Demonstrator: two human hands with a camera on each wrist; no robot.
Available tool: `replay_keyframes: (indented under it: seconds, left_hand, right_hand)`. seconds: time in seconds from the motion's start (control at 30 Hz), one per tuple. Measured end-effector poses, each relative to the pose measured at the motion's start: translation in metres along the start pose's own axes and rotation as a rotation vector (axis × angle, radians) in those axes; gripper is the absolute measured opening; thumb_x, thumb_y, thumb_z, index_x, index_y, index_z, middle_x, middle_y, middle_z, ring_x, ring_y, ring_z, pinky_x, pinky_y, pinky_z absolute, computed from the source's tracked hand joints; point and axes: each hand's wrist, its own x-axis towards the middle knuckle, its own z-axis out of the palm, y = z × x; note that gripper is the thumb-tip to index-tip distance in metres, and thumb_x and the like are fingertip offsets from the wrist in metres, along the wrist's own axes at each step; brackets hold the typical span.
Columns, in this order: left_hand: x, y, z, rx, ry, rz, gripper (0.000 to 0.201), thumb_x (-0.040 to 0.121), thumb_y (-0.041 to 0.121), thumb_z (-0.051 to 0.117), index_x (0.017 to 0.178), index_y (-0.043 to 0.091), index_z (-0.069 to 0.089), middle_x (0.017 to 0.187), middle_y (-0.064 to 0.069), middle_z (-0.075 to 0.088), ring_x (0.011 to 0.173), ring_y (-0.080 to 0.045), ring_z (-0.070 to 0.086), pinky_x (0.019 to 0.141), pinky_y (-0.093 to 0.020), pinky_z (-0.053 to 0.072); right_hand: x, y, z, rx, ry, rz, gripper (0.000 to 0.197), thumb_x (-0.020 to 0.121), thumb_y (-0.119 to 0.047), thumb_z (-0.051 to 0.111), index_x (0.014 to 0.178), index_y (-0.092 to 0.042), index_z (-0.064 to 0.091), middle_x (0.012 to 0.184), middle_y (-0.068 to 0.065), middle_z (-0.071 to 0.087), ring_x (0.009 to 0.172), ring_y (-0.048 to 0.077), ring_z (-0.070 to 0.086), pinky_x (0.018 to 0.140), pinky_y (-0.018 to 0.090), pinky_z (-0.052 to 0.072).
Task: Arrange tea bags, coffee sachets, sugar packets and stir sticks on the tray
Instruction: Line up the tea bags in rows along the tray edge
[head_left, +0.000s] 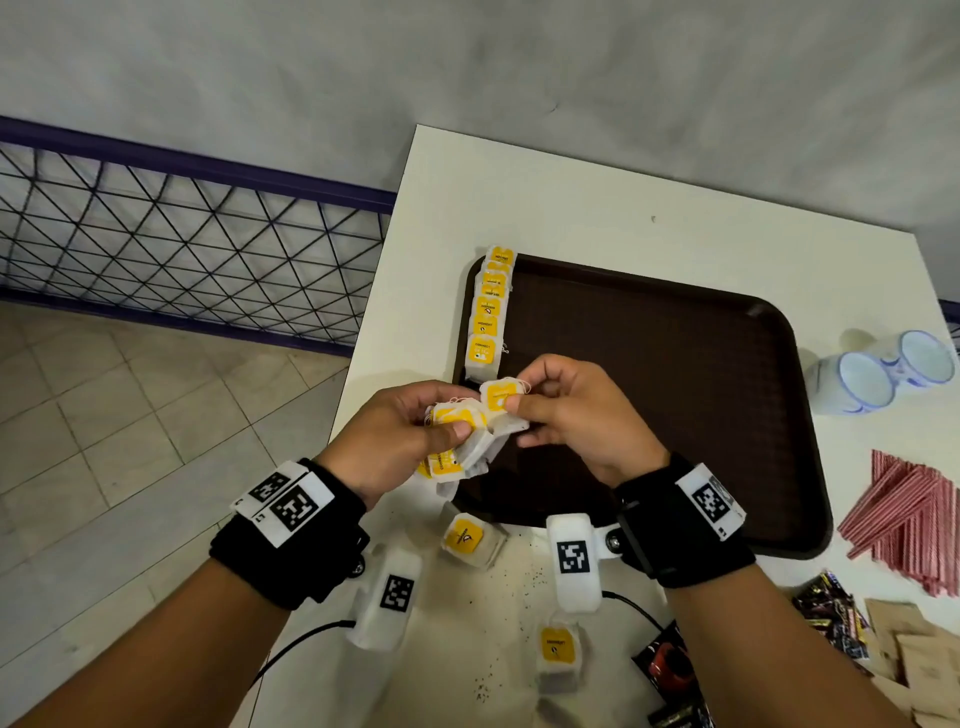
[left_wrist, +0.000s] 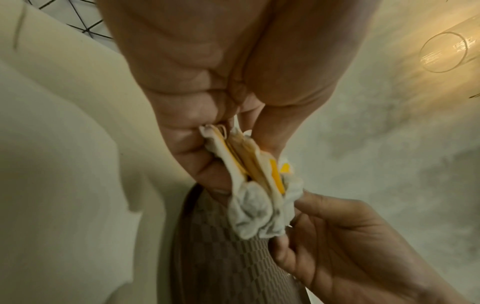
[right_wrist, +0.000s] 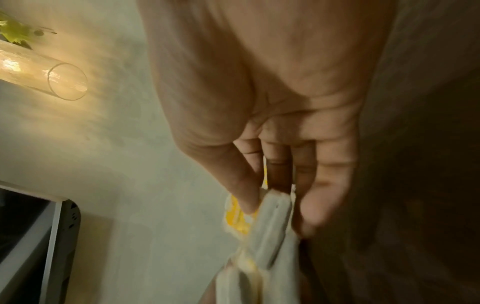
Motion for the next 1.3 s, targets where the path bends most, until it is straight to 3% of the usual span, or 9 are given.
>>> replay_keyframes:
  seconds: [0.1,0.2,0.37,0.57,0.73,0.83,1.1,1.23,1.3]
  left_hand:
    - [-0.003,-0.001,-0.006,0.013,0.022,0.009,0.031,0.091,-0.002,0.068,0.105,0.025,0.075,0.104,-0.002,0.077,0.092,-0.015,0.071,0.080,-0.034,0.059]
    - [-0.007,-0.003,-0.010,0.019,0.024,0.005,0.029,0.091,0.000,0.068,0.108,0.022,0.075,0.107,-0.004,0.077,0.095,-0.017,0.071,0.083,-0.038,0.058]
    - [-0.010,-0.008,-0.010,0.003,0.020,-0.013,0.029,0.090,0.000,0.069,0.108,0.022,0.076,0.107,-0.007,0.077,0.094,-0.019,0.072,0.083,-0.039,0.059]
    - [-0.011,-0.008,-0.009,-0.024,0.016,0.003,0.029,0.090,-0.004,0.067,0.104,0.021,0.075,0.095,0.001,0.078,0.083,-0.007,0.070,0.071,-0.023,0.058]
    - [-0.011,-0.010,-0.010,-0.019,0.020,0.009,0.031,0.089,-0.003,0.069,0.103,0.024,0.075,0.102,-0.004,0.078,0.087,-0.010,0.071,0.077,-0.027,0.059]
    - [-0.010,-0.010,-0.010,-0.018,0.022,0.006,0.031,0.089,-0.002,0.069,0.103,0.025,0.075,0.101,-0.002,0.078,0.088,-0.012,0.071,0.079,-0.029,0.058]
    - [-0.009,-0.010,-0.010,-0.020,0.021,0.003,0.030,0.089,-0.002,0.069,0.103,0.025,0.074,0.096,0.001,0.078,0.085,-0.008,0.071,0.071,-0.023,0.057]
    - [-0.008,-0.010,-0.010,-0.018,0.023,-0.008,0.030,0.089,-0.001,0.069,0.105,0.023,0.075,0.100,-0.001,0.078,0.088,-0.012,0.071,0.077,-0.029,0.058]
    - [-0.007,-0.010,-0.011,-0.028,0.024,-0.014,0.029,0.089,-0.002,0.069,0.106,0.022,0.075,0.102,-0.003,0.077,0.089,-0.013,0.070,0.079,-0.031,0.058]
  right_hand:
    - [0.005,0.001,-0.009,-0.036,0.061,-0.045,0.010,0.085,-0.005,0.074,0.087,-0.011,0.067,0.079,0.014,0.068,0.065,0.014,0.059,0.051,0.022,0.043]
    - [0.015,0.001,-0.012,-0.039,0.096,-0.019,0.014,0.084,-0.003,0.075,0.081,-0.013,0.065,0.069,0.008,0.064,0.055,0.008,0.056,0.046,0.018,0.038]
    - [0.033,-0.002,0.005,-0.017,0.027,0.100,0.014,0.085,0.003,0.072,0.084,-0.008,0.063,0.063,0.008,0.068,0.055,0.013,0.065,0.048,0.021,0.046]
    - [0.048,-0.010,0.017,0.020,0.028,0.161,0.015,0.087,0.006,0.070,0.091,-0.003,0.058,0.066,0.013,0.067,0.052,0.017,0.067,0.049,0.024,0.054]
    - [0.051,-0.010,0.021,-0.040,0.084,0.173,0.020,0.086,0.004,0.070,0.085,-0.006,0.054,0.067,0.019,0.065,0.049,0.022,0.067,0.042,0.025,0.051]
    - [0.054,-0.009,0.023,-0.090,0.104,0.166,0.019,0.086,0.003,0.070,0.084,-0.005,0.054,0.070,0.021,0.065,0.052,0.026,0.068,0.044,0.027,0.052]
    - [0.058,-0.006,0.021,-0.232,0.137,0.092,0.016,0.084,0.000,0.070,0.083,-0.007,0.056,0.069,0.016,0.069,0.055,0.026,0.071,0.051,0.030,0.055]
    - [0.054,-0.007,0.023,-0.275,0.137,0.090,0.013,0.085,-0.004,0.070,0.086,-0.007,0.058,0.071,0.015,0.070,0.059,0.027,0.073,0.054,0.032,0.058]
    - [0.049,-0.009,0.021,-0.314,0.153,0.068,0.012,0.085,-0.011,0.071,0.087,-0.008,0.059,0.074,0.013,0.071,0.059,0.025,0.073,0.050,0.030,0.056]
